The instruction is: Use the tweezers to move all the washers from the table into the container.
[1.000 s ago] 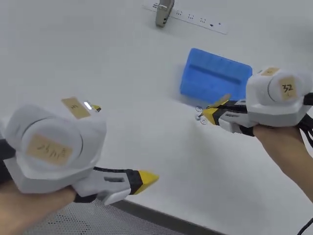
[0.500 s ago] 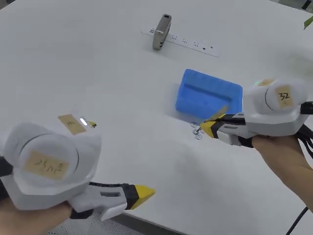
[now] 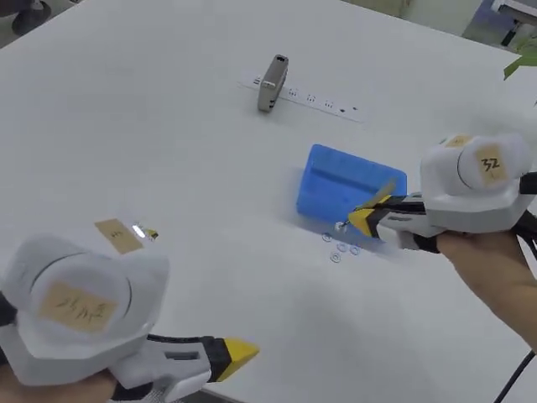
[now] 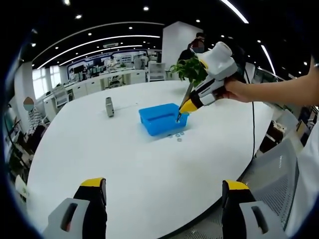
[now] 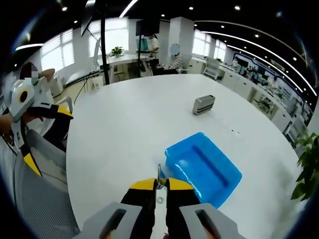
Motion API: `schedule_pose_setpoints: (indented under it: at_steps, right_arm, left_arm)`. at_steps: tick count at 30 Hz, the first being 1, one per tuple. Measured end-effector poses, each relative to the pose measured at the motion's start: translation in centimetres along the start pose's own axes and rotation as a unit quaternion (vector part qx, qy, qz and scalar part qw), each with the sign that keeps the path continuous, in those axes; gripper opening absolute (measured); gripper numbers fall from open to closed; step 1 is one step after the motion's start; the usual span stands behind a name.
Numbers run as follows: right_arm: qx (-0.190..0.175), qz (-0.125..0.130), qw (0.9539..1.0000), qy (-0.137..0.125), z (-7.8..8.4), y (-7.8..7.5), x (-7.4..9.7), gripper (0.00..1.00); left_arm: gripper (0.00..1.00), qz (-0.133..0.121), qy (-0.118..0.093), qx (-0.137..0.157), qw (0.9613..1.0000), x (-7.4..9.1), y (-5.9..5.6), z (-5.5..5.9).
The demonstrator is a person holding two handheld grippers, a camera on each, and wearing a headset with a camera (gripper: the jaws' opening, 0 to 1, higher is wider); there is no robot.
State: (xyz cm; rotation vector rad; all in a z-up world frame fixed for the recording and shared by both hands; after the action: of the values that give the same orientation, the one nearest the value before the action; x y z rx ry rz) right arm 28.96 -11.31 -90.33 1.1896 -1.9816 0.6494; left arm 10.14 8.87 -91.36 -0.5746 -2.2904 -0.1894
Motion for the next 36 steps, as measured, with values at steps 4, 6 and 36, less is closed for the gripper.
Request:
schedule_pose_setpoints:
  at_steps: [4, 6, 36]
  right_arm:
    - [0.009, 0.008, 0.9999, -0.002, -1.0, -0.7, 0.3, 0.02]
    - [0.013, 0.009, 0.9999, -0.003, -1.4, -1.0, 0.4, 0.02]
    - [-0.013, 0.017, 0.9993, 0.032, -2.7, -5.0, -7.9, 0.03]
  left_arm:
    - [0.99, -0.001, 0.000, -0.001, 1.0000, 0.1, 0.0, -0.1]
    - [0.99, 0.000, 0.002, -0.001, 1.0000, 0.1, 0.1, -0.1]
    - [0.98, 0.008, 0.017, 0.009, 0.9998, -1.1, 0.1, 0.0]
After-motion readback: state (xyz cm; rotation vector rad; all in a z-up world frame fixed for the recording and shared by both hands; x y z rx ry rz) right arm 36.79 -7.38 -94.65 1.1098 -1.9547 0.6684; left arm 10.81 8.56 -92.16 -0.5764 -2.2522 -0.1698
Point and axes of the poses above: the centre of the closed fingertips' face, and the gripper's own axes: x roughly backward along the fingers, y roughly to its left, z roughly out of its underside, the point moved 9 cm from there along x, roughly backward along the fingers, and after that the axes turned 7 degrees about y, right-handed, at the moved point
